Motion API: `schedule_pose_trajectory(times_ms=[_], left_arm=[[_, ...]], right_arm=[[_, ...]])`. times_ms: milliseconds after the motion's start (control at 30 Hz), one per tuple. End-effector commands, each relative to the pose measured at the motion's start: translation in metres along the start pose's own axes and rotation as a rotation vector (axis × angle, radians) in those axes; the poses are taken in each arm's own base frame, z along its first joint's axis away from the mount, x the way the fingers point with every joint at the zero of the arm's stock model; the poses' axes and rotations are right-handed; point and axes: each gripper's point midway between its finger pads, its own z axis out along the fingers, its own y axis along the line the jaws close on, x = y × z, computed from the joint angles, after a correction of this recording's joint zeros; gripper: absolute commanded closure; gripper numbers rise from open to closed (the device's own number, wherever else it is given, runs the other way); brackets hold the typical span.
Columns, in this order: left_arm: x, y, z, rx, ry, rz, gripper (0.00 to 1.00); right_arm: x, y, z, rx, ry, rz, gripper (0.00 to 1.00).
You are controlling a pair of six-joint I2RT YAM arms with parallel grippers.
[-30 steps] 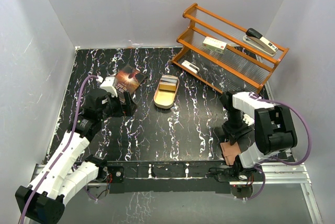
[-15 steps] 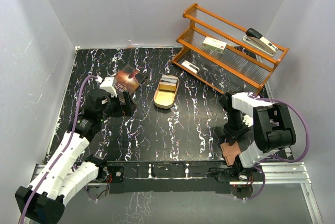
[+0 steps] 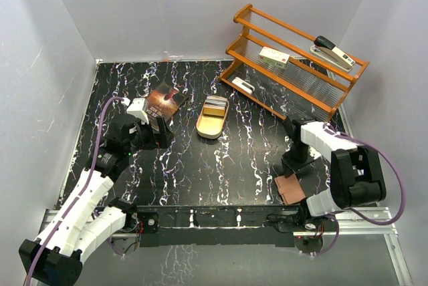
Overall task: Put the credit cards into the card holder
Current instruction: Pick up the card holder from the center of the board.
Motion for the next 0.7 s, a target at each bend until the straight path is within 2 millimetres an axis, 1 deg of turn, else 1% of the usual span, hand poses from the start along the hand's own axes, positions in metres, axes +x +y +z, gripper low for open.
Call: schedule_pose_trajectory(times_ms=[0,133,267,367,433,567,667], left_arm=[[-0.015,-0.002,-0.006,0.001,-0.037,0.013,0.01],[-0.014,-0.001,-0.005,-0.003,-0.032,0.012,0.02],[-0.013,-0.001,-0.004,-0.004,-0.030,0.009,0.02],[-0.013,-0.004,-0.003,0.009,-0.028,0.008,0.02],[-0.015,-0.011,-0.005,0.052,-0.039,0.012,0.02],[-0.013,-0.037,-0.008,0.223,-0.084,0.044,0.02],[-0.011,-0.052,-0.013,0.332,-0.117,0.100,0.03]], right_arm=[[0.002,0.049,-0.023,-0.274,-0.008,-0.078,1.00],[0.007,0.068,-0.039,-0.387,-0.036,-0.167,1.00],[0.024,0.086,-0.054,-0.512,-0.043,-0.289,1.00],[0.040,0.096,-0.066,-0.595,-0.058,-0.419,1.00],[0.048,0.099,-0.073,-0.633,-0.081,-0.496,1.00],[0.075,0.101,-0.095,-0.777,-0.075,-0.691,1.00],[0.092,0.093,-0.115,-0.895,-0.062,-0.828,1.00]])
